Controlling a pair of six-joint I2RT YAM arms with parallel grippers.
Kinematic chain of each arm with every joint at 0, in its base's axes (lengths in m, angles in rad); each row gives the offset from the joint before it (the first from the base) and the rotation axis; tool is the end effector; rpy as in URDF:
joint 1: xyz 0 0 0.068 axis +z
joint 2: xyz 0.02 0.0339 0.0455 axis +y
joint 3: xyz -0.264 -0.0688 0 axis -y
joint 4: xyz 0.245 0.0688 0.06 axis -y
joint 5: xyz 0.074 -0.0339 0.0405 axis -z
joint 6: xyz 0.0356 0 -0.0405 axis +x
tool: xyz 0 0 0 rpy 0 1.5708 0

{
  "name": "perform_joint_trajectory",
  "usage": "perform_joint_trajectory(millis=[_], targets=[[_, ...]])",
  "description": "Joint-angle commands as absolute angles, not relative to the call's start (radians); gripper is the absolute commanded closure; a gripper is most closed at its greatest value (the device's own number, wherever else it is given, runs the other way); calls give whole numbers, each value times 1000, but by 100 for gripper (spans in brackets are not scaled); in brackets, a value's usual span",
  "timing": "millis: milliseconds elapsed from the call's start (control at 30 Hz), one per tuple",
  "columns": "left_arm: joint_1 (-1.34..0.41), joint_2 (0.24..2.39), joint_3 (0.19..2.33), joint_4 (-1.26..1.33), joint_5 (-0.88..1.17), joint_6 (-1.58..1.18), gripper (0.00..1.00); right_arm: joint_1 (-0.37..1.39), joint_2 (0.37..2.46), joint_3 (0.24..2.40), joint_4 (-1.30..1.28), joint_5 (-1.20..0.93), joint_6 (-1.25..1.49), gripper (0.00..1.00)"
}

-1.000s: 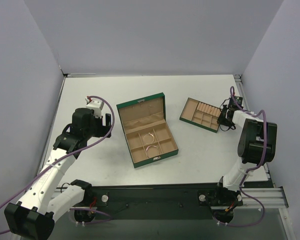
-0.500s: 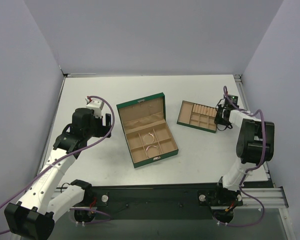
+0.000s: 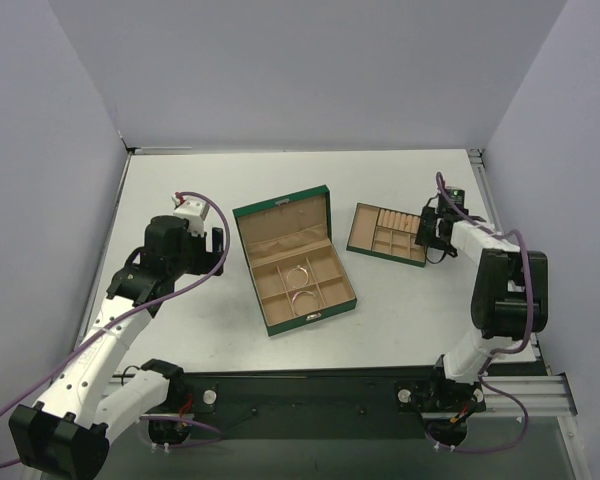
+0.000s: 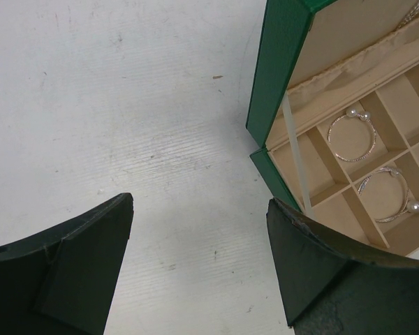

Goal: Organize the mixed jewelry

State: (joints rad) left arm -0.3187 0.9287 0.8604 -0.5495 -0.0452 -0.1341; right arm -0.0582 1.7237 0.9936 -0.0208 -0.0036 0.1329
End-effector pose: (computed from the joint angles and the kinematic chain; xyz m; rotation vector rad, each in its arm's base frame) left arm 0.1902 -0.0611 0.3046 0.1768 2.1882 -0.2060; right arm 0.3623 -0.0210 0.1809 0.2197 2.3116 0.0419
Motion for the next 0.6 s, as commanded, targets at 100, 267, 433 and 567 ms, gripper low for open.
perform_joint_trajectory(millis=[100,267,433,567], targets=[[-314,928,868,-514,-25,-123,13,-8,1363,893,-8,-24,274,48],[-313,933,870,-515,-18,-123,13,245,1209,801,173,-101,428,49],[-313,927,867,-515,-12,-123,13,516,1363,891,232,-45,500,52],[-313,920,865,-514,-18,-123,13,633,1495,991,275,-3,561,53]])
